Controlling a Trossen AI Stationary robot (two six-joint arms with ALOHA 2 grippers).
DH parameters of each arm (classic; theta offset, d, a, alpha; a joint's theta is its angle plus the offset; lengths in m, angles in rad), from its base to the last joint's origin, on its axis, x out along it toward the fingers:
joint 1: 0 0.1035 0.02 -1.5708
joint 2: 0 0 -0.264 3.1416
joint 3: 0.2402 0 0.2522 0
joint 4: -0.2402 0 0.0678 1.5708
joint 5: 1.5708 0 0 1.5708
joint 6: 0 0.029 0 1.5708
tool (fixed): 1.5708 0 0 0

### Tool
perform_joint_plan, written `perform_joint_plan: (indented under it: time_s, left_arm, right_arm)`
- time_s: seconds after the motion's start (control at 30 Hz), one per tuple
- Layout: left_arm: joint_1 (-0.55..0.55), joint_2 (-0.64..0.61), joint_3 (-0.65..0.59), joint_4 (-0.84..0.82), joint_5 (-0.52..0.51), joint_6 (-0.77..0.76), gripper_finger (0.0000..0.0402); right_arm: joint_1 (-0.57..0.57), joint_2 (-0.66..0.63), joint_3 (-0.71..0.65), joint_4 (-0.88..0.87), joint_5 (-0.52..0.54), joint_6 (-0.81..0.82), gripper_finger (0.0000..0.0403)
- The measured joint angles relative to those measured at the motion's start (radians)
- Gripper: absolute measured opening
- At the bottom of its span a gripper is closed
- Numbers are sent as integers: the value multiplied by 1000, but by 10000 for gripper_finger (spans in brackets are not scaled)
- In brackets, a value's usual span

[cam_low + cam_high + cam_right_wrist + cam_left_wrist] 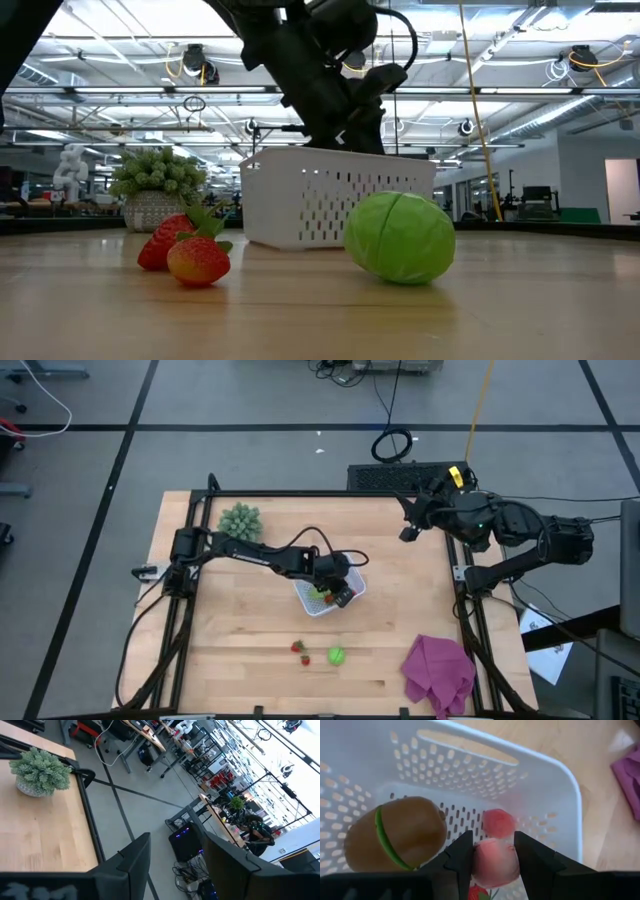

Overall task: Pick and placing Produce into tupperware
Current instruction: Put the peach into the white bin, then put the cabbage into the white bin

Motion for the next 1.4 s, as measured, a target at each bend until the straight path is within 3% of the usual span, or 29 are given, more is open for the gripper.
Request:
perform_joint_plan:
  time_s: [0.37,0.73,1.0,1.1,1.4]
  left_arm:
    - [11,-1,0,31,35,49,136]
    - [11,-1,0,33,34,53,190]
    - [3,-8,0,85,8,105,201]
    - [-4,-45,5,83,-1,141,194]
    - [-70,-248,32,-139,-123,144,174]
  right_arm:
    - [0,0,0,-14,-1,1,171]
    - [0,0,0,-15,-2,23,171]
    - [0,0,0,-16,-2,29,171]
    - [0,0,0,-26,-2,44,171]
    - [1,1,0,-129,-8,157,171]
